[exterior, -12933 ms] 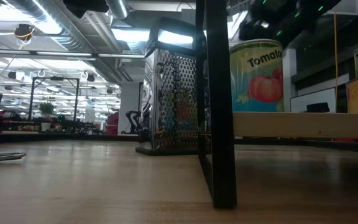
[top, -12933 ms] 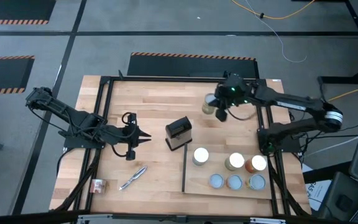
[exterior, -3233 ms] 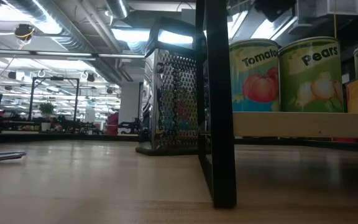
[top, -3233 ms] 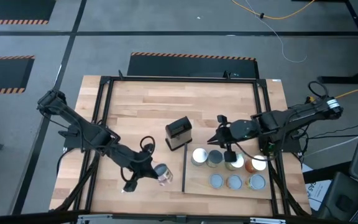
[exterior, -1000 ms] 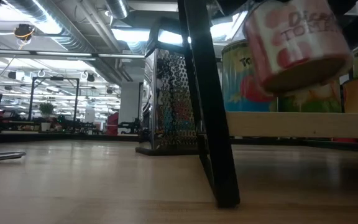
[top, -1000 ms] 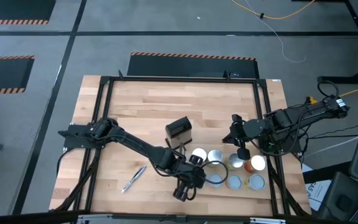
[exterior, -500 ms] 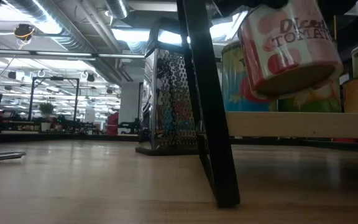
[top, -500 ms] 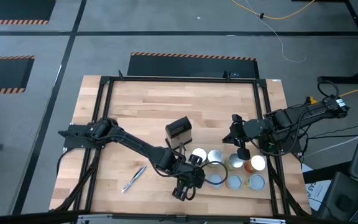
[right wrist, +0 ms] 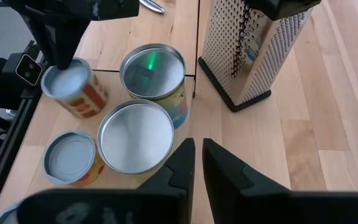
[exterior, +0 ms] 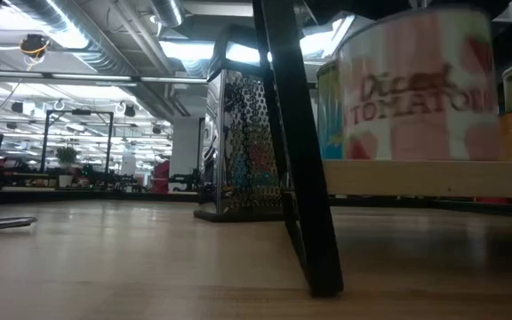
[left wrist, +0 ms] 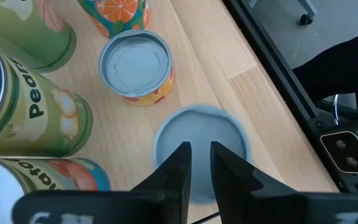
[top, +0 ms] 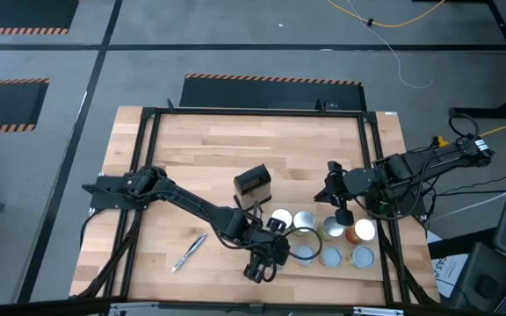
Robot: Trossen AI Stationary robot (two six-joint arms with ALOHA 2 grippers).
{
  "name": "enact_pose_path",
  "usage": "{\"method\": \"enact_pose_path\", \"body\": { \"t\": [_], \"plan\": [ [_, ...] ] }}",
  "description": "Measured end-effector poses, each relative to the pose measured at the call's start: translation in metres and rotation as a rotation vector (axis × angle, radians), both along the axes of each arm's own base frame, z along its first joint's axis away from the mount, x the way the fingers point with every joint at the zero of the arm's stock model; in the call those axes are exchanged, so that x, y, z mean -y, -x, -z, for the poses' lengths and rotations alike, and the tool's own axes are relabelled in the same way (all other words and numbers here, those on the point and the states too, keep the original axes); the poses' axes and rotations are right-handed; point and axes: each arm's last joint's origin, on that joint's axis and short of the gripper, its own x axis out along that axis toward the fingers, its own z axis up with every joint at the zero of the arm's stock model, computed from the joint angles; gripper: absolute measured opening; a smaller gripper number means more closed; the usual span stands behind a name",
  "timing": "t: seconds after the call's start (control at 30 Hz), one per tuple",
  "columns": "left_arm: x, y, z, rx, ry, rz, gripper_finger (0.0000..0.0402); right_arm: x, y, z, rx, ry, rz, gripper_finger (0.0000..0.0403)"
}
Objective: Pick and place cans onto a shelf
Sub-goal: Adjust the canned goods on the shelf
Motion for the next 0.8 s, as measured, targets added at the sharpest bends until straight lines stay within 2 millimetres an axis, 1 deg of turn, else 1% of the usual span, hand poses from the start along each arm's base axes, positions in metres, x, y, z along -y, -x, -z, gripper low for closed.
{"method": "enact_pose_path", "body": {
  "t": [0.17,0.33,0.43,0.53,0.6,0.73,0.8],
  "plan": [
    [0.0,0.0,0.0,0.001,-0.002,-0.002,0.006,0.0,0.0,0.0,0.0,-0.001,0.001,0.0037],
    [0.0,-0.002,-0.002,0.032,-0.007,-0.015,0.0055,0.0,0.0,0.0,0.0,-0.003,0.003,0.0037],
    [-0.002,-0.002,-0.01,0.065,0.006,-0.025,0.005,0.0,0.0,0.0,-0.002,-0.013,0.012,0.0037],
    [-0.008,-0.001,-0.022,0.102,0.022,-0.035,0.004,0.0,0.0,0.0,-0.003,-0.023,0.021,0.0037],
    [-0.013,0.003,-0.035,0.123,0.029,-0.044,0.003,0.0,0.0,0.0,-0.003,-0.023,0.021,0.0037],
    [-0.029,0.017,-0.075,0.213,0.055,-0.072,0.0006,-0.001,0.0,-0.001,0.005,-0.026,0.019,0.0037],
    [-0.037,0.027,-0.095,0.254,0.045,-0.099,0.0003,-0.002,0.0,-0.001,0.009,-0.028,0.013,0.0037]
  ]
}}
